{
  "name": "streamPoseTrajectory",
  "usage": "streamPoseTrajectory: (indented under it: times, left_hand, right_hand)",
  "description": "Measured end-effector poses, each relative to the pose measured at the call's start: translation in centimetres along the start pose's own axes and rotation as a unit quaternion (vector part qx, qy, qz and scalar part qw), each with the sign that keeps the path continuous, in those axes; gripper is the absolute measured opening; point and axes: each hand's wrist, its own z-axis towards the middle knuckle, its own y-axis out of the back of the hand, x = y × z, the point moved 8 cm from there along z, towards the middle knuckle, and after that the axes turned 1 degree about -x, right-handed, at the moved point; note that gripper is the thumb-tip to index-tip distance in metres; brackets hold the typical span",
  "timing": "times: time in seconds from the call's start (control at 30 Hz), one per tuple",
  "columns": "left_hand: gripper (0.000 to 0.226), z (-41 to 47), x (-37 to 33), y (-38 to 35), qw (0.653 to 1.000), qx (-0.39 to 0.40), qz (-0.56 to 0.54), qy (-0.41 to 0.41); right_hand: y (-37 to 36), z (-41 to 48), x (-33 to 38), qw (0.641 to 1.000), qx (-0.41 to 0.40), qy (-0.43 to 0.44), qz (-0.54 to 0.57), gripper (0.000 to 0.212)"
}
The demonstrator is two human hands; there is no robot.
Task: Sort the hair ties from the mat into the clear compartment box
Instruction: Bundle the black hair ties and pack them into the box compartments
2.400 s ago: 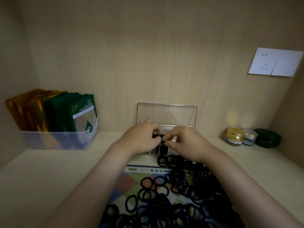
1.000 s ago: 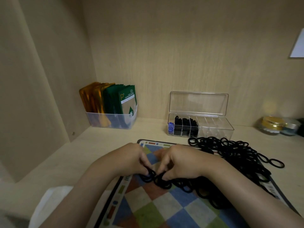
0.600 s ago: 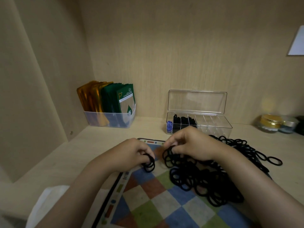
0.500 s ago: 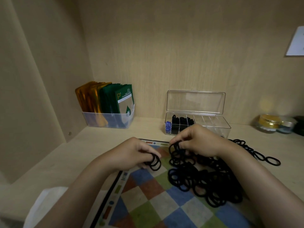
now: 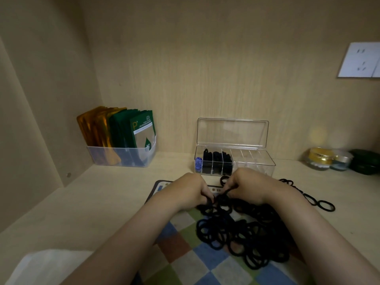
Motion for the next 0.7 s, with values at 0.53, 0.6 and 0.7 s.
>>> streamPoseTrajectory:
  times: [0.53,0.6,0.7]
  left_hand:
    - [0.020,-1.1,0.0,-0.3,0.999,0.000,-0.003,-0.039]
    - [0.017,-1.0,1.3,0.5,0.998,-0.031,-0.047,-0.002]
    - [0.011,-0.1,2.8,1.7,0.992,-0.076,-0.093,0.030]
  right_hand:
    - [-0.9,-0.2,1.3,0.997,-0.001,0.003,-0.071,0.013]
    - [-0.8,-0.1,1.1,0.999,0.003,0.008,-0.039,0.007]
    - [0.2,0.0,0.3,0.998,-0.022,0.009,0.054,0.015]
